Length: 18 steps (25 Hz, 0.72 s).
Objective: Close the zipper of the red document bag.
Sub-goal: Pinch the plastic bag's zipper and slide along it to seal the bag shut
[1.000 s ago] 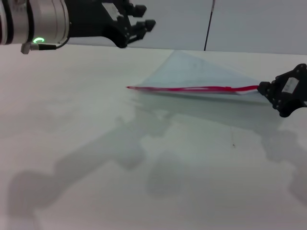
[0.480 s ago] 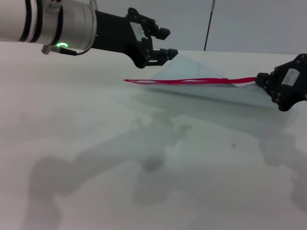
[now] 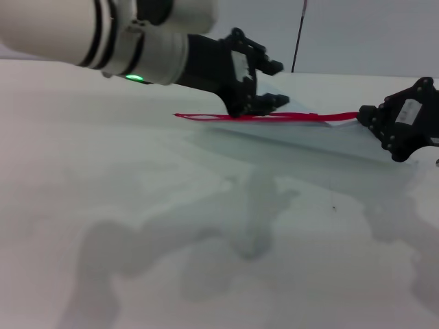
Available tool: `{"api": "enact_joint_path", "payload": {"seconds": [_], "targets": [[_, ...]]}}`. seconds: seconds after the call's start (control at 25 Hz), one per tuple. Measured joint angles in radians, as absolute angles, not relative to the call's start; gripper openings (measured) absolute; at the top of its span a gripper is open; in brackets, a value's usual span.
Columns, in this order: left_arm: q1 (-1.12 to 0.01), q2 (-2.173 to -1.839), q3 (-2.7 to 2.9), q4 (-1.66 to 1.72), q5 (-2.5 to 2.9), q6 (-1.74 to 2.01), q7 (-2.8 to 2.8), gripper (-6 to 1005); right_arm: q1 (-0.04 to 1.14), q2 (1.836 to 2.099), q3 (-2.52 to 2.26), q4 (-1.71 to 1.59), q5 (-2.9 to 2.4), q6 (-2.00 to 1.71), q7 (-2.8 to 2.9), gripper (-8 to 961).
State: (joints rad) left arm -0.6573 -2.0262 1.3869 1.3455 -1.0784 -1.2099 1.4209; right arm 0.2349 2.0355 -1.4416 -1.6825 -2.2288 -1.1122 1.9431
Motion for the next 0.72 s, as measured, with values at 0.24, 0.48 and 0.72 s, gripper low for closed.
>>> {"api": "enact_joint_path", "payload": {"seconds": [0.24, 0.48, 0.72], "targets": [[-0.679, -2.027, 1.424, 1.329, -1.077, -1.2, 1.418, 478, 0.236, 2.034, -1.452, -1.692, -2.229, -1.112, 1.951, 15], [-0.691, -2.028, 1.485, 1.304, -1.076, -1.159, 1.421, 478, 0.231, 2.036, -1.461, -1.715, -2.229, -1.112, 1.954, 14], [-0.692, -2.026, 1.482, 1.306, -1.075, -1.154, 1.42, 478, 0.227, 2.035, -1.465, -1.719, -2.229, -1.115, 1.956, 14]]}}
